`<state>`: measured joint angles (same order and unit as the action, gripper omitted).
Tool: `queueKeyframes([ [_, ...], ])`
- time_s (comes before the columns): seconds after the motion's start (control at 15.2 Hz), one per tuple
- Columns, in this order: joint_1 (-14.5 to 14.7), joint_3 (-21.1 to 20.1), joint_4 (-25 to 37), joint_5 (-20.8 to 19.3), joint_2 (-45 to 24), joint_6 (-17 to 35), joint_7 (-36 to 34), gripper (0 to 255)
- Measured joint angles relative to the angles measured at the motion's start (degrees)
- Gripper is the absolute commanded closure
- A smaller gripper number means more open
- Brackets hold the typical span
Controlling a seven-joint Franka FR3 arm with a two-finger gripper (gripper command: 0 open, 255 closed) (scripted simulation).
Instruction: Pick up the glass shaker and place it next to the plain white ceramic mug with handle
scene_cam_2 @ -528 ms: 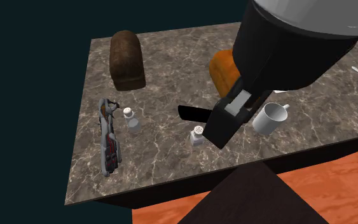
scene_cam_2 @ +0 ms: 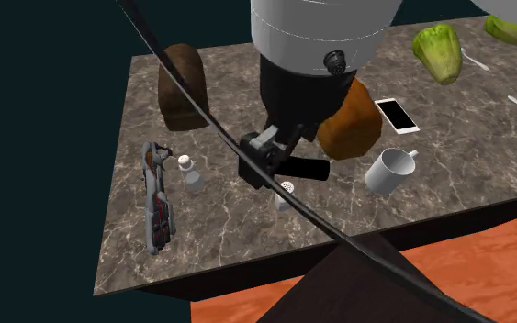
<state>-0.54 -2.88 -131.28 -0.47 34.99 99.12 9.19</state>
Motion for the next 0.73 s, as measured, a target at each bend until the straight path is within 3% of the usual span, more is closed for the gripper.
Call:
queueKeyframes([
  [0.73, 1.2, -0.7, 8.2, 2.7, -22.9, 13.0, 0.7, 0],
])
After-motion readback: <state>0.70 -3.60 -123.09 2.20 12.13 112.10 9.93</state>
